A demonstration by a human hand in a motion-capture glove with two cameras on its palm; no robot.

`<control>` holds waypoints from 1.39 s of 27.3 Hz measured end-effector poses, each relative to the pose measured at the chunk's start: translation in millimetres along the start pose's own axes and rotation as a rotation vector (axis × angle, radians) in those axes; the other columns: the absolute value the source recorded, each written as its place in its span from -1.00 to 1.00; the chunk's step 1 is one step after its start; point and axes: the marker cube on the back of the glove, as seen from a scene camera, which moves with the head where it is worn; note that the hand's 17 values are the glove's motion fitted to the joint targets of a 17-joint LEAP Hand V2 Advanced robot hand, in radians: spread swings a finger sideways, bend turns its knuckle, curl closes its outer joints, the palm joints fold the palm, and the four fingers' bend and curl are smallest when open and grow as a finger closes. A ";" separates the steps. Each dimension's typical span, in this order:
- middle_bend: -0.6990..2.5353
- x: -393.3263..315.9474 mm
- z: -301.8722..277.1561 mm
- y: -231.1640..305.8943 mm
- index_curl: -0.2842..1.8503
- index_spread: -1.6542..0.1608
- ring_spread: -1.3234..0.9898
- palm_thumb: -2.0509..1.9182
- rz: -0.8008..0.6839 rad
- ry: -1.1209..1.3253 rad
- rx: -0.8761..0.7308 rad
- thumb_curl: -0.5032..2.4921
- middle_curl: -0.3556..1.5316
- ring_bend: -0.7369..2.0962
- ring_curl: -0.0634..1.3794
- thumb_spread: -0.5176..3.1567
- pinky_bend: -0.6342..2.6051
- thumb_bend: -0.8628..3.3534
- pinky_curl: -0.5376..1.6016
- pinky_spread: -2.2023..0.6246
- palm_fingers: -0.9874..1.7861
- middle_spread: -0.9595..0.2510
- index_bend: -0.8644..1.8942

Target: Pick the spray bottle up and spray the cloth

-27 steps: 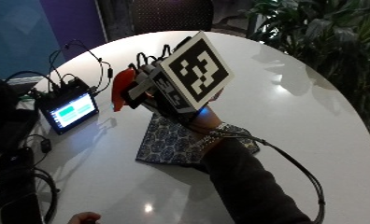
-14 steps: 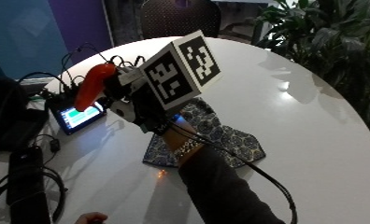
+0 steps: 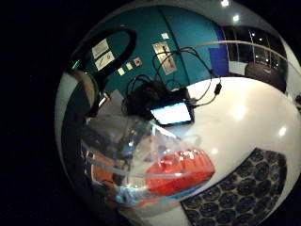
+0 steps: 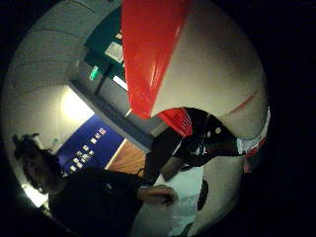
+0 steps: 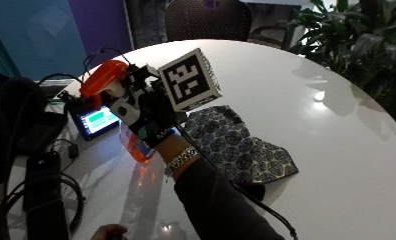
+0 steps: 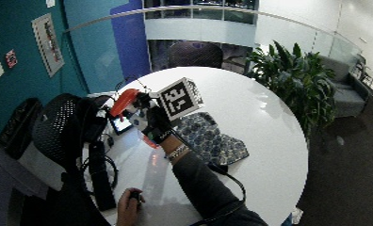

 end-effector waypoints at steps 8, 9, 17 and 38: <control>-0.27 22.2 0.2 2.1 -0.30 0.51 -0.02 0.47 0.177 -0.065 0.104 -0.34 -0.04 -0.02 -0.22 -0.10 -0.35 -0.60 -0.09 0.37 0.61 0.26 -0.25; -0.27 25.5 -2.5 1.6 -0.30 0.51 -0.02 0.47 0.200 -0.063 0.127 -0.34 -0.04 -0.02 -0.22 -0.10 -0.35 -0.60 -0.09 0.37 0.61 0.26 -0.25; -0.27 35.0 -20.2 4.6 -0.29 0.51 -0.02 0.47 0.254 -0.085 0.234 -0.35 -0.04 -0.03 -0.23 -0.08 -0.36 -0.60 -0.09 0.37 0.61 0.26 -0.25; -0.26 36.8 -24.3 -2.5 -0.29 0.51 0.00 0.46 0.326 -0.106 0.150 -0.36 -0.04 -0.08 -0.26 -0.05 -0.47 -0.60 -0.13 0.47 0.44 0.28 -0.25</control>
